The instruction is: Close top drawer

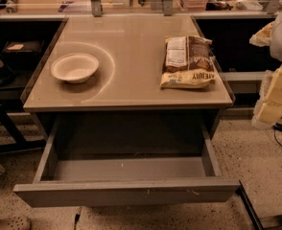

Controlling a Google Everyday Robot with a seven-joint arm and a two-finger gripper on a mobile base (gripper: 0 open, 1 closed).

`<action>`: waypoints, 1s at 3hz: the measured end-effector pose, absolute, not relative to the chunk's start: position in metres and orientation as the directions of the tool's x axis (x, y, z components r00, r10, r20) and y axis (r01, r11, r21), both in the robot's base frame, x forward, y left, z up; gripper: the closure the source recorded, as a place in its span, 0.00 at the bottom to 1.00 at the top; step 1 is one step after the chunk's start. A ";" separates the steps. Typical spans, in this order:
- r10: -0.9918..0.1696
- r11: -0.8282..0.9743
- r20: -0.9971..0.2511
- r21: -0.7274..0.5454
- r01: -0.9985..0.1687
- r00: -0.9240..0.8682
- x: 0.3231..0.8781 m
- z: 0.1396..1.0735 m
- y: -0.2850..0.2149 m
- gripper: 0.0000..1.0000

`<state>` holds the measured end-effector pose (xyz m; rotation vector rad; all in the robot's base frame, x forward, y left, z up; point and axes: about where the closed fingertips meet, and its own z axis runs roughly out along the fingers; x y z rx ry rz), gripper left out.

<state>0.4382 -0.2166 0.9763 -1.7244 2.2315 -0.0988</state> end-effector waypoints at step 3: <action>-0.953 0.270 -0.207 -0.246 -0.931 -0.221 0.438 0.976 -0.217 0.50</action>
Offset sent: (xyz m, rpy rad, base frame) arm 0.0000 0.0000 0.0000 0.0000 0.0000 0.0000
